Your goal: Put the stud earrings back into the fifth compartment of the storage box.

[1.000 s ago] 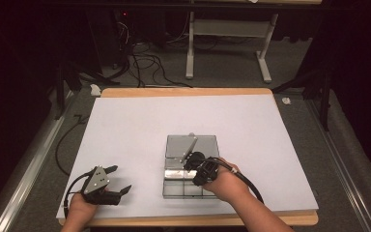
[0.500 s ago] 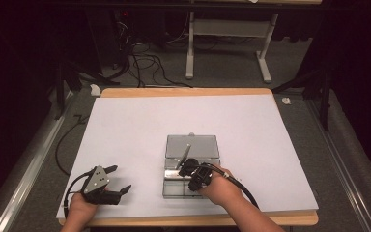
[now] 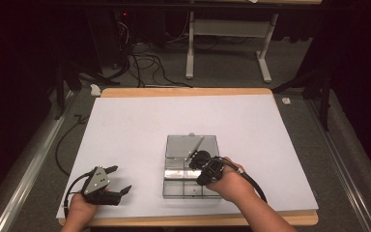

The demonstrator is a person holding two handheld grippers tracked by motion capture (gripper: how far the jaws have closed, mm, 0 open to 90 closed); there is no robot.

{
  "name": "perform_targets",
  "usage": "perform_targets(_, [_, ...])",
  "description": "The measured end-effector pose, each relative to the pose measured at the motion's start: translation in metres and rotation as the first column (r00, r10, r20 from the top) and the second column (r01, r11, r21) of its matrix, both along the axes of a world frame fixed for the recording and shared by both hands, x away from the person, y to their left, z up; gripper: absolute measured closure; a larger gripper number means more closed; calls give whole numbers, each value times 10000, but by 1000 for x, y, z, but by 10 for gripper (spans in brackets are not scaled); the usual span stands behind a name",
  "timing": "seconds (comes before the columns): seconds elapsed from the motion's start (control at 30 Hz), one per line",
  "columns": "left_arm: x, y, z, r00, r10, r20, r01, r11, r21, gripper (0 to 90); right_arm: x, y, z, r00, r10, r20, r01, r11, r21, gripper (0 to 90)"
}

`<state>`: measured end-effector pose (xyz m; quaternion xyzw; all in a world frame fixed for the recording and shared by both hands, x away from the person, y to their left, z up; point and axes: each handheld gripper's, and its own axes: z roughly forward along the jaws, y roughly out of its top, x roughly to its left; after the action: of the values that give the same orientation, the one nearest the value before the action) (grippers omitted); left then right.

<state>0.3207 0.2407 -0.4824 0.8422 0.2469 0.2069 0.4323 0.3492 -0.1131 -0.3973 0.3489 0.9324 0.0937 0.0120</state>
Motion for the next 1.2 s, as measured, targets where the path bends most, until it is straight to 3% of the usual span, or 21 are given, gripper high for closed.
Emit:
perform_targets(0.27, [0, 0, 0, 10000, 77, -38, -77, 10000, 29, 153, 0, -36, 16, 9961, -851, 224, 853, 9963, -71, 798])
perform_targets(0.3, [0, 0, 0, 10000, 55, -21, -54, 10000, 43, 153, -2, -40, 19, 9912, -1316, 168, 1318, 9912, -132, 798])
perform_targets(0.33, [0, -1, 0, 10000, 9, 22, -9, 10000, 52, 153, -1, -45, 19, 9929, -1161, 273, 1163, 9932, -61, 798])
perform_targets(0.57, [-1, -1, 0, 10000, -19, 55, 19, 10000, 91, 153, -1, -75, 21, 9835, -1777, 339, 1779, 9840, -50, 797])
perform_targets(1.0, [-1, -1, 0, 10000, -36, 67, 36, 9999, 105, 153, 3, -113, 4, 9643, -2646, 127, 2648, 9641, -194, 789])
perform_targets(1.03, [-1, -1, 0, 10000, -1, 28, 1, 10000, 98, 153, 2, -114, 3, 9574, -2887, 4, 2886, 9571, -242, 785])
perform_targets(1.07, [0, -1, 0, 10000, 18, 3, -18, 9999, 109, 153, 4, -117, 0, 9627, -2707, 58, 2707, 9624, -234, 781])
perform_targets(1.2, [-1, -1, 0, 10000, -49, 63, 49, 9999, 115, 153, 6, -124, -10, 9586, -2845, -132, 2842, 9585, -243, 778])
